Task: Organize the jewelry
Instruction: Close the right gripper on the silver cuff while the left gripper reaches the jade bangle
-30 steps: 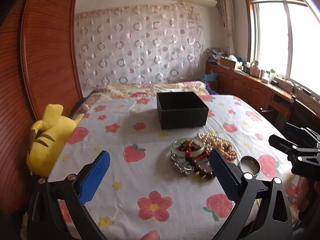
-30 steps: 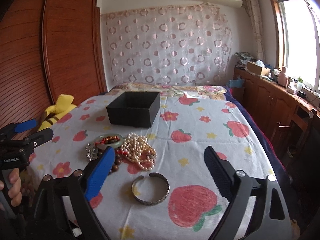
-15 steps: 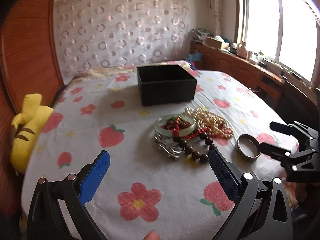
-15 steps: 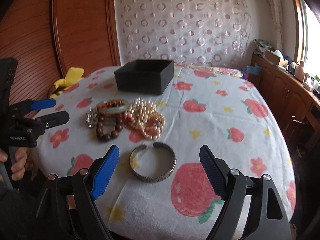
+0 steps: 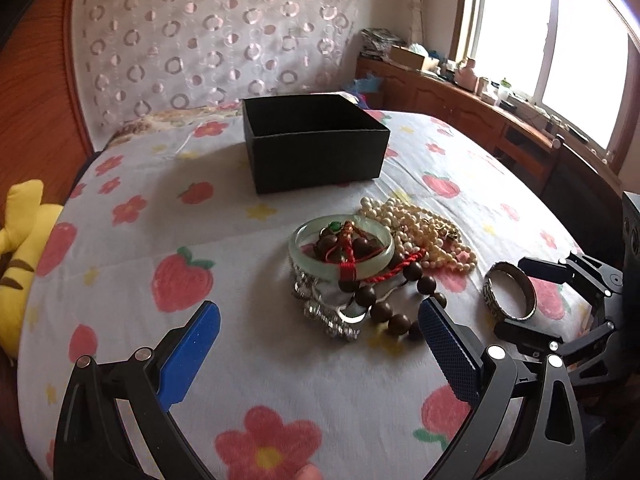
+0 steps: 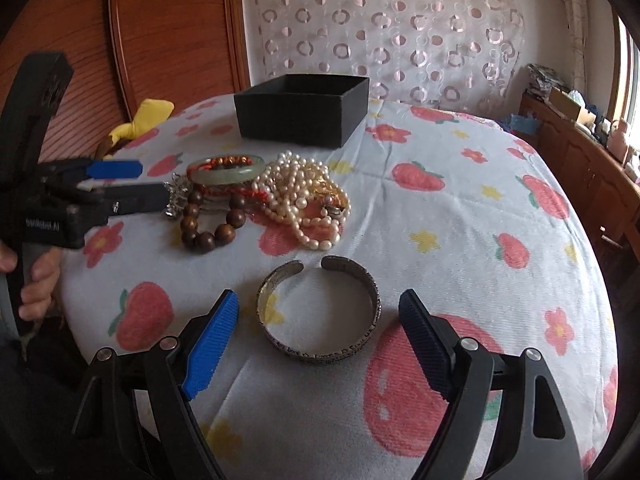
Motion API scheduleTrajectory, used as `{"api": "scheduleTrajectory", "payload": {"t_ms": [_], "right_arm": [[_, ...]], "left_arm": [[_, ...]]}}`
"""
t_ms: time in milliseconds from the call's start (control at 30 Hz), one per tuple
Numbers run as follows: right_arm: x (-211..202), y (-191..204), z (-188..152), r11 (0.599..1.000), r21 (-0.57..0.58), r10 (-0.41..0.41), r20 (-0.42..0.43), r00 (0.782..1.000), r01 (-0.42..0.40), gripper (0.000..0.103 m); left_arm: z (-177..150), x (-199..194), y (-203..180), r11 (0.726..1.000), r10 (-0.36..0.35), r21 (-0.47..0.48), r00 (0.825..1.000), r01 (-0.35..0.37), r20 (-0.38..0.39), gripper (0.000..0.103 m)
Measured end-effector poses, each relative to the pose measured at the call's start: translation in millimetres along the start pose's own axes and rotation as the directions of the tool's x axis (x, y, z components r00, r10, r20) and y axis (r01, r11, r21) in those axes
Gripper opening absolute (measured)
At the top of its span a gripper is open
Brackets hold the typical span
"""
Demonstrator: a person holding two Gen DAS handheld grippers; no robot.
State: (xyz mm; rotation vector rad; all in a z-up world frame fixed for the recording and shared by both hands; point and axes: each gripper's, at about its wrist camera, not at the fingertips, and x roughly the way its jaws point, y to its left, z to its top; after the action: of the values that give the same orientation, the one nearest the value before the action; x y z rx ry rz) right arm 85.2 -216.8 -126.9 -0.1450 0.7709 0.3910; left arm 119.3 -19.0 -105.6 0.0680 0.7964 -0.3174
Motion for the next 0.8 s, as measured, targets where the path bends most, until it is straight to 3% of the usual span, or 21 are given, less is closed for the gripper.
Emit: {"api": "scheduleTrajectory", "payload": {"t_ms": [100,267,400,600,800], "right_arm": [[-1.7,-1.1,0.3,1.000,-0.010,0.004,0.005,1.000,-0.003,0.063],[-2.4,-4.1,1.6,1.000,-0.016,0.002,0.002,1.000,-0.002,0.063],[-2.9,-6.9,1.4,1.000,-0.011,-0.001,0.003,1.000,0.001,0.063],[-3.4,-7.6,0.8,1.000,-0.011,-0.005,0.004,1.000,0.005,0.063],[-4.1,-8.7,0.2,1.000,-0.010,-0.006,0.005,1.000,0.006,0.063]], "left_arm": [[7.9,6.2,-1.9,0.999,-0.030,0.010,0.999,0.030,-0.010,0.096],[20.6,19.4,-2.0,0.998,-0.066,0.011,0.998,0.066,-0.024,0.096],[30.2,34.7,2.5,0.995,-0.100,-0.010,0.993,0.099,-0.059,0.082],[36.2,48.7,6.5,0.993,-0.114,-0.021,0.989,0.112,-0.090,0.081],[42.6,53.4,1.7,0.991,-0.135,-0.011,0.986,0.135,-0.094,0.069]]}}
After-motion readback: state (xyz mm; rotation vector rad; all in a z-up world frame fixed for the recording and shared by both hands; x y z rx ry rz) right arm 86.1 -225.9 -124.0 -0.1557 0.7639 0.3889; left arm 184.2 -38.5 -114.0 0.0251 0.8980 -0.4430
